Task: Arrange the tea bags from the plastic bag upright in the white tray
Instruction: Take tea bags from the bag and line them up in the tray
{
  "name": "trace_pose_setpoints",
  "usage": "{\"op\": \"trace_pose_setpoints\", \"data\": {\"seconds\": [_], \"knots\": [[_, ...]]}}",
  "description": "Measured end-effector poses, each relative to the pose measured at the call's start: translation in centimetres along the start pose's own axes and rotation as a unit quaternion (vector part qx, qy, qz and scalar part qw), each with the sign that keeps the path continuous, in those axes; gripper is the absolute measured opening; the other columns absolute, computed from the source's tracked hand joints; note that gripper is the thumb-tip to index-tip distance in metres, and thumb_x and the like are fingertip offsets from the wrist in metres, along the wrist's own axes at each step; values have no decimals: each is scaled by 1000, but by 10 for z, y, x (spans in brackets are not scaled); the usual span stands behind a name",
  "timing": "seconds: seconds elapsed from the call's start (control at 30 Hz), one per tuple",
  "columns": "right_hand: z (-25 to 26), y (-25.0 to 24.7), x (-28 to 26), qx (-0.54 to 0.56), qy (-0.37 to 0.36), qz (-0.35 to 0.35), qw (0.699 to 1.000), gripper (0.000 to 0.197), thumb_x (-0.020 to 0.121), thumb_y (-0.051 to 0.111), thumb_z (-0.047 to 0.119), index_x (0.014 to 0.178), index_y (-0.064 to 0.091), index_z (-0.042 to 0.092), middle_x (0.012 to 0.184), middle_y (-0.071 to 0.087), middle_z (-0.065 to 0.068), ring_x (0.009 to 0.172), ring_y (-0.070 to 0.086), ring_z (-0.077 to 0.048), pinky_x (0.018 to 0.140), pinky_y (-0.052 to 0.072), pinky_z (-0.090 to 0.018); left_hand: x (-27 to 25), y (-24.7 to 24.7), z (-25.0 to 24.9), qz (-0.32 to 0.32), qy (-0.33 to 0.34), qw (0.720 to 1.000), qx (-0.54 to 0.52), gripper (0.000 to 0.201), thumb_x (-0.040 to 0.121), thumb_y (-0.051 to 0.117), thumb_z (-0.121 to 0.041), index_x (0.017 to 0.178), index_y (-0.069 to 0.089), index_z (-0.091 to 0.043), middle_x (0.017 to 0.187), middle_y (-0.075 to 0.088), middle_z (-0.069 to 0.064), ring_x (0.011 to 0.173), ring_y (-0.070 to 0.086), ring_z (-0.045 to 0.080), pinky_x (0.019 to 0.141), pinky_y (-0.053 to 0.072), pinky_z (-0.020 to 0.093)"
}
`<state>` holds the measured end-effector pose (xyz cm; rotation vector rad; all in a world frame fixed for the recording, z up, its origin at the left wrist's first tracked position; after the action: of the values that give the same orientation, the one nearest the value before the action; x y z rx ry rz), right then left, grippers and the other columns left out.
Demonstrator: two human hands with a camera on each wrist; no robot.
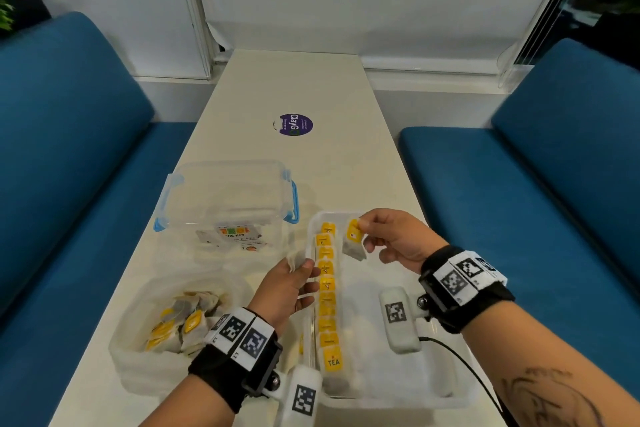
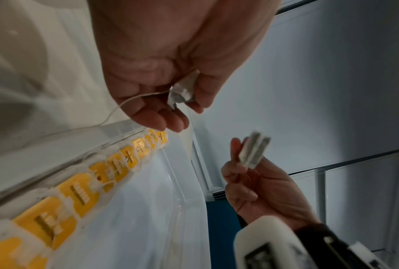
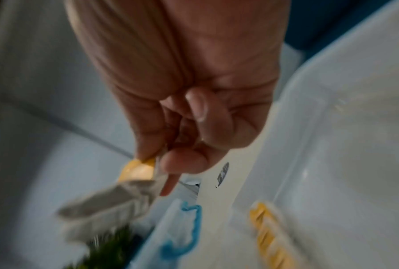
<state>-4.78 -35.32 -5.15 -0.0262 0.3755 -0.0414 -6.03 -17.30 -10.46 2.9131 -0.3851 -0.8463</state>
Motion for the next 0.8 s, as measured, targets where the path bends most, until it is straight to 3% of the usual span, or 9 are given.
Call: {"op": "trace_pose_setpoints", "data": {"seconds": [0.1, 0.23, 0.33, 0.4, 0.5, 0.6, 0.7, 0.8], "knots": [[5, -4, 7, -155, -17, -39, 987, 16, 91, 57, 16, 76, 63, 16, 70, 62, 1, 56, 52, -8, 42, 32, -17, 3, -1, 4, -3, -7, 1000, 8, 9, 96, 49, -20, 90, 56, -19, 88, 62, -1, 74, 56, 12, 65, 46, 24], [-4, -9, 18, -160, -1, -57, 985, 16, 91, 58, 15, 76, 62, 15, 67, 61, -2, 52, 53, -5, 41, 31, -17, 4, -1, 6, -4, -12, 1000, 13, 9, 95, 50, -20, 90, 57, -19, 89, 62, -1, 74, 55, 13, 65, 46, 24], [-12, -14, 27, -247, 13, -85, 965, 19, 93, 55, 19, 74, 57, 16, 66, 61, -1, 48, 54, -5, 36, 31, -11, 4, -3, 7, -5, -13, 1000, 19, 9, 95, 50, -20, 89, 57, -19, 87, 62, -1, 72, 54, 12, 64, 46, 23], [-23, -17, 36, -257, 38, -88, 962, 20, 95, 49, 20, 75, 51, 17, 75, 61, -2, 54, 60, -14, 34, 31, -13, 4, -3, 7, -5, -13, 1000, 26, 8, 95, 51, -21, 90, 57, -18, 86, 61, -2, 69, 52, 11, 63, 45, 23], [-42, -18, 48, -219, 91, -72, 969, 15, 98, 41, 19, 84, 48, 17, 85, 60, -6, 60, 65, -21, 40, 31, -20, 4, -1, 7, 3, -12, 999, 33, 8, 94, 51, -21, 90, 57, -18, 83, 59, -3, 66, 49, 11, 62, 44, 22], [-52, -20, 61, -231, 116, -64, 964, 14, 97, 36, 10, 90, 47, 17, 92, 58, -9, 60, 64, -22, 42, 32, -21, 3, 2, 8, 14, -14, 999, 35, 8, 95, 50, -20, 91, 57, -18, 82, 59, -3, 66, 48, 11, 62, 43, 22], [-52, -19, 74, -308, 113, -56, 943, 14, 95, 37, 5, 99, 47, 15, 94, 57, -9, 62, 62, -19, 40, 35, -21, 3, 1, 10, 16, -16, 999, 37, 9, 95, 50, -20, 92, 58, -18, 83, 59, -4, 67, 48, 11, 63, 43, 22], [-52, -18, 85, -352, 97, -57, 929, 11, 94, 43, 2, 93, 49, 12, 93, 55, -10, 71, 58, -23, 36, 38, -19, 4, -1, 12, 14, -18, 999, 39, 11, 96, 48, -18, 93, 59, -20, 84, 59, -4, 69, 49, 11, 65, 43, 22]]}}
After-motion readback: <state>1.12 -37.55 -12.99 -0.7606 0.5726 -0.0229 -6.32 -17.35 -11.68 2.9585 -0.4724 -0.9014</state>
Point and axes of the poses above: each hand's wrist, its own x-axis towards the middle knuckle, its own y-axis out of the palm, z = x × y, the point moved 9 cm from there along x, towards the middle knuckle
